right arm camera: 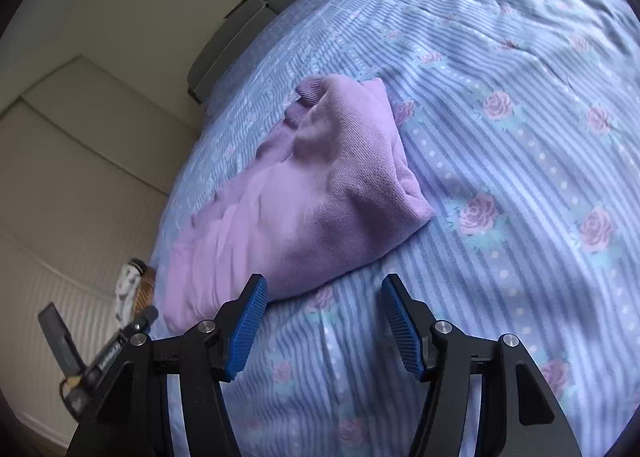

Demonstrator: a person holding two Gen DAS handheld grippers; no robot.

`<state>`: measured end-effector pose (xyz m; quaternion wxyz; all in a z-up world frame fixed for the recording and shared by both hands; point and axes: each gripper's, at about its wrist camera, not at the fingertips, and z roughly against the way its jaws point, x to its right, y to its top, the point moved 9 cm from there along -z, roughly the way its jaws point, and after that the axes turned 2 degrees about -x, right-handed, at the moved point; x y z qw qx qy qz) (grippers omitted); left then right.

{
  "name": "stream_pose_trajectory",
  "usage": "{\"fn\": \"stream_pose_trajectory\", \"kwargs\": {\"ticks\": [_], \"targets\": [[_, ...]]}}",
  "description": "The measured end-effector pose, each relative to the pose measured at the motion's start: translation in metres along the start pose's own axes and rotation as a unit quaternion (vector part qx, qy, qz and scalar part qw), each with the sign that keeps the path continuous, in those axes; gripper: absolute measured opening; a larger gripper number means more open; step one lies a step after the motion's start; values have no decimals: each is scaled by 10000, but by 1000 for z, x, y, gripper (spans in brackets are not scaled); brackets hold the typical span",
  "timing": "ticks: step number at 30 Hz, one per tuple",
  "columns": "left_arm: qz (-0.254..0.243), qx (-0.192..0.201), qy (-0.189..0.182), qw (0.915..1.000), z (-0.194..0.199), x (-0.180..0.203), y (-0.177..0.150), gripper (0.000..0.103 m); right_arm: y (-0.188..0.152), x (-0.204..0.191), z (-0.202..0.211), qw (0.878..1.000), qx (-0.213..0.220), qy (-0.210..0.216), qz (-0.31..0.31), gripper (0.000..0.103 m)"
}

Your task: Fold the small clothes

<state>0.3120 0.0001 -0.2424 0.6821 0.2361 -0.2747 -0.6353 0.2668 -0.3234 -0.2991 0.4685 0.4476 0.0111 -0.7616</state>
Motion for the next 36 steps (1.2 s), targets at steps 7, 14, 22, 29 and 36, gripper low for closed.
{"fn": "stream_pose_trajectory", "kwargs": {"ticks": [7, 14, 22, 29, 36], "targets": [[8, 60, -104, 9999, 8, 4, 12, 64, 15, 9, -18, 9945, 394, 161, -953, 71], [12, 23, -166, 9999, 5, 11, 12, 64, 36, 12, -28, 9888, 687, -39, -1326, 73], [136, -115, -88, 9998, -3, 5, 7, 64, 50, 7, -41, 9843, 868, -571, -1430, 46], [199, -45, -1, 9998, 14, -15, 10, 64, 63, -35, -33, 9862, 1033, -1242, -372, 23], [485, 163, 19, 9987, 42, -58, 22, 64, 74, -134, -20, 9506, 1657, -2174, 1475, 21]]}}
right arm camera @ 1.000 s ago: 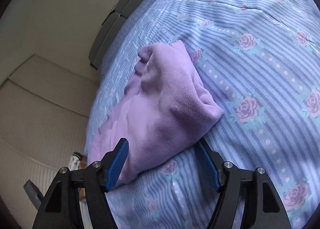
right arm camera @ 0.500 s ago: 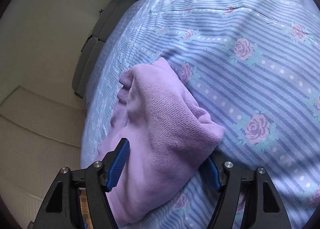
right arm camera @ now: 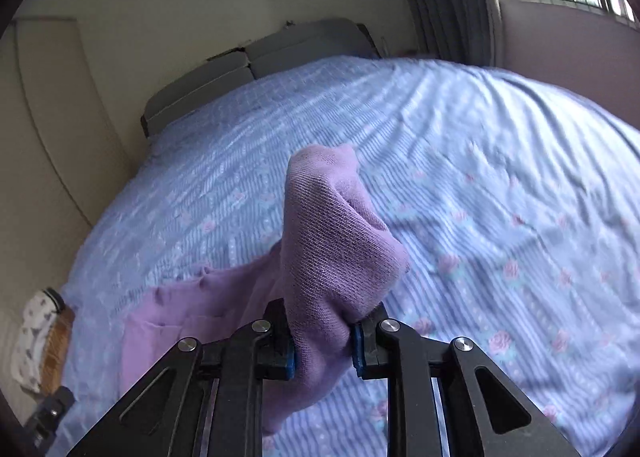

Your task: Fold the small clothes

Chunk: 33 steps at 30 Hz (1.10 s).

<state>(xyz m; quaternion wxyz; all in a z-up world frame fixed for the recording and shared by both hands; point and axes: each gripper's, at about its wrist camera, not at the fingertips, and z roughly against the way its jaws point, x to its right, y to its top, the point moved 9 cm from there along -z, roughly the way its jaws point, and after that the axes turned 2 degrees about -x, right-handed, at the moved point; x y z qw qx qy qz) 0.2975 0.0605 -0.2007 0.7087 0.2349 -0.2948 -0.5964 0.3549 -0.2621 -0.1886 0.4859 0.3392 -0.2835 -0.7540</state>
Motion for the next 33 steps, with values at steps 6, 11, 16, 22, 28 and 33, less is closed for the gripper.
{"fn": "stream_pose_trajectory", "kwargs": {"ticks": [6, 11, 16, 22, 28, 33], "targets": [[326, 170, 129, 9992, 20, -55, 8, 65, 5, -99, 29, 9773, 696, -639, 1895, 21], [649, 166, 333, 9972, 26, -106, 2, 65, -44, -182, 16, 9191, 819, -1084, 3698, 21], [974, 133, 515, 9938, 32, -155, -8, 65, -115, -226, -13, 8430, 489, -1605, 5111, 21], [1176, 60, 557, 9915, 30, -189, -19, 65, -161, -233, -32, 7848, 333, -2066, 5833, 21], [1174, 5, 462, 9920, 28, -192, -23, 65, -172, -229, -34, 7747, 376, -2105, 5950, 22], [1024, 118, 352, 9941, 39, -178, -13, 65, -157, -224, -8, 8135, 386, -1746, 5534, 38]]}}
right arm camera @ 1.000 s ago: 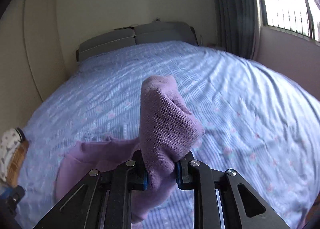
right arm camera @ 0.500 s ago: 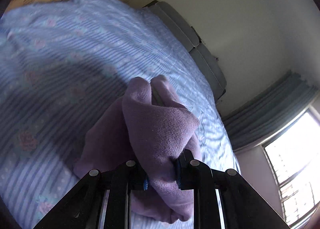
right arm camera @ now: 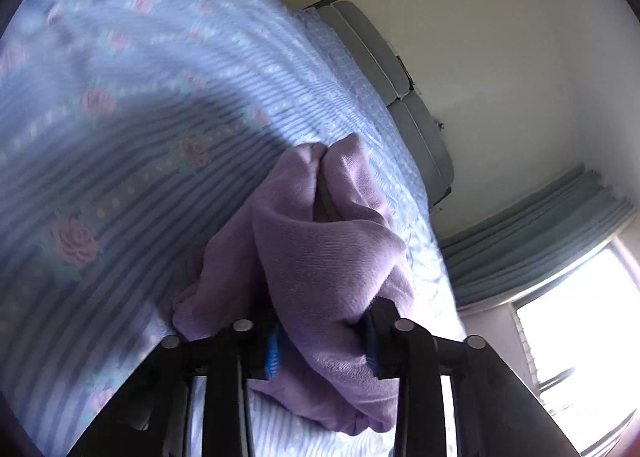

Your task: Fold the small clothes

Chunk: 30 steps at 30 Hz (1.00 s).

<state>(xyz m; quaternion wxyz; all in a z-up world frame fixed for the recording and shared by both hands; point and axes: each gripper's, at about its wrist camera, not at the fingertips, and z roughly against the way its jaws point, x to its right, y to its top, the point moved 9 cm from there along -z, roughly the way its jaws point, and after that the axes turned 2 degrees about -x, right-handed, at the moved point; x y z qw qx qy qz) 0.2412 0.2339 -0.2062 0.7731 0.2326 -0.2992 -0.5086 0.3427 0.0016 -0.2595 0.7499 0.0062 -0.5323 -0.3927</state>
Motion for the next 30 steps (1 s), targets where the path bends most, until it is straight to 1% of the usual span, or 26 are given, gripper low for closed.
{"fn": "stream_pose_trajectory", "kwargs": {"ticks": [1, 3, 6, 8, 10, 11, 13, 16, 18, 19, 21, 22, 24, 26, 28, 30], "targets": [[-58, 29, -34, 10000, 3, 5, 2, 65, 0, 6, 6, 9999, 50, 62, -127, 40], [-206, 116, -128, 9996, 10, 18, 8, 65, 0, 20, 23, 9985, 211, 236, -438, 49], [-471, 224, -391, 9979, 17, 44, 16, 65, -7, 44, 49, 9915, 483, 638, -1026, 61], [-712, 278, -665, 9949, 21, 68, 19, 65, -20, 61, 62, 9814, 619, 1008, -1509, 61], [-1000, 272, -965, 9899, 22, 96, 21, 65, -39, 79, 65, 9685, 605, 1354, -2002, 61], [-1164, 245, -1193, 9857, 20, 113, 20, 65, -49, 87, 64, 9623, 590, 1474, -2207, 61], [-1436, 174, -1468, 9785, 17, 142, 18, 65, -70, 102, 58, 9510, 531, 1638, -2570, 61], [-2055, -9, -2008, 9578, 4, 193, 6, 64, -99, 116, 42, 9397, 426, 1722, -2926, 61], [-2387, -229, -2348, 9420, -8, 220, -3, 60, -115, 124, 33, 9325, 357, 1808, -3105, 61], [-2510, -359, -2465, 9354, -15, 231, -7, 57, -123, 126, 28, 9278, 332, 1872, -3209, 61], [-2787, -597, -2544, 9242, -31, 246, -12, 56, -136, 129, 23, 9205, 284, 1943, -3379, 61], [-2924, -752, -2599, 9173, -40, 253, -14, 56, -142, 131, 18, 9164, 249, 1982, -3469, 61], [-3107, -973, -2625, 9083, -49, 262, -21, 56, -148, 130, 6, 9074, 185, 2085, -3644, 61], [-3246, -1159, -2736, 8980, -58, 270, -26, 56, -155, 131, -5, 8997, 77, 2164, -3790, 61], [-3308, -1353, -2722, 8934, -70, 273, -31, 56, -162, 129, -13, 8912, -5, 2277, -3923, 61], [-3289, -1615, -2834, 8862, -81, 273, -36, 56, -166, 127, -20, 8849, -54, 2370, -4010, 61]]}}
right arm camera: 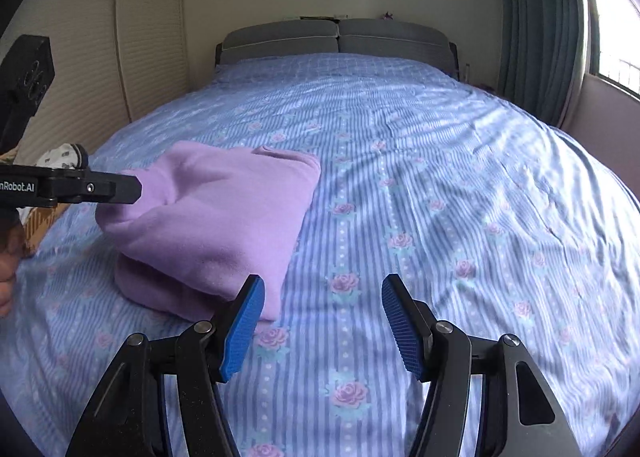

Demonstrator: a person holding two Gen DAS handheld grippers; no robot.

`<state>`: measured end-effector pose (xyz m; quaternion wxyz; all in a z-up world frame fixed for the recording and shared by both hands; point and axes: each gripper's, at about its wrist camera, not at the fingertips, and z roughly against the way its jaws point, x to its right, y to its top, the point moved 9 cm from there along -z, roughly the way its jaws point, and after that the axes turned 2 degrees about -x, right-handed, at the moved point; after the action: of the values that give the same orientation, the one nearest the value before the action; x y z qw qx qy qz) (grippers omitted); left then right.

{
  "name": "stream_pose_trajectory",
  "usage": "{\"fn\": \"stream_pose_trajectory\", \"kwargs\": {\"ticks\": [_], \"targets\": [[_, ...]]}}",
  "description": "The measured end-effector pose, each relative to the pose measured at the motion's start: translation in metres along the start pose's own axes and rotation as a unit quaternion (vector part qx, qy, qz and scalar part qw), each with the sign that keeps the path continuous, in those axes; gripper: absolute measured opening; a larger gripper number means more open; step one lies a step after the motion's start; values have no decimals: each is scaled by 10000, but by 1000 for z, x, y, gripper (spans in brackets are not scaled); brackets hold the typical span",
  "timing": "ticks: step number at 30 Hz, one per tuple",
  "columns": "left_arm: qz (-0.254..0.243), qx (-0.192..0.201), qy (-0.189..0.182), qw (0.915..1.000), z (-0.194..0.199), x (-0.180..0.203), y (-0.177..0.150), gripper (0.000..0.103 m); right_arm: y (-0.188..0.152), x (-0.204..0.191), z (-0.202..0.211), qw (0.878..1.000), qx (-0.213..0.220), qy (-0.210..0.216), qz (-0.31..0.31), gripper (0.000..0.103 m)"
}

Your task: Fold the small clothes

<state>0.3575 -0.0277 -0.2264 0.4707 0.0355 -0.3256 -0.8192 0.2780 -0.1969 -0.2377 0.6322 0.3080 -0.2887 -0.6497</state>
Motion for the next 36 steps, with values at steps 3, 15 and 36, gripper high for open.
{"fn": "stream_pose_trajectory", "kwargs": {"ticks": [3, 15, 36], "targets": [[107, -169, -295, 9994, -8, -2, -10, 54, -4, 4, -6, 9999, -80, 63, -71, 61], [809, 100, -149, 9966, 5, -17, -50, 24, -12, -35, -3, 9938, 57, 908, 642, 61], [1429, 557, -150, 9880, 4, -15, -63, 24, -25, -33, -43, 9935, -470, 991, 308, 26]]}}
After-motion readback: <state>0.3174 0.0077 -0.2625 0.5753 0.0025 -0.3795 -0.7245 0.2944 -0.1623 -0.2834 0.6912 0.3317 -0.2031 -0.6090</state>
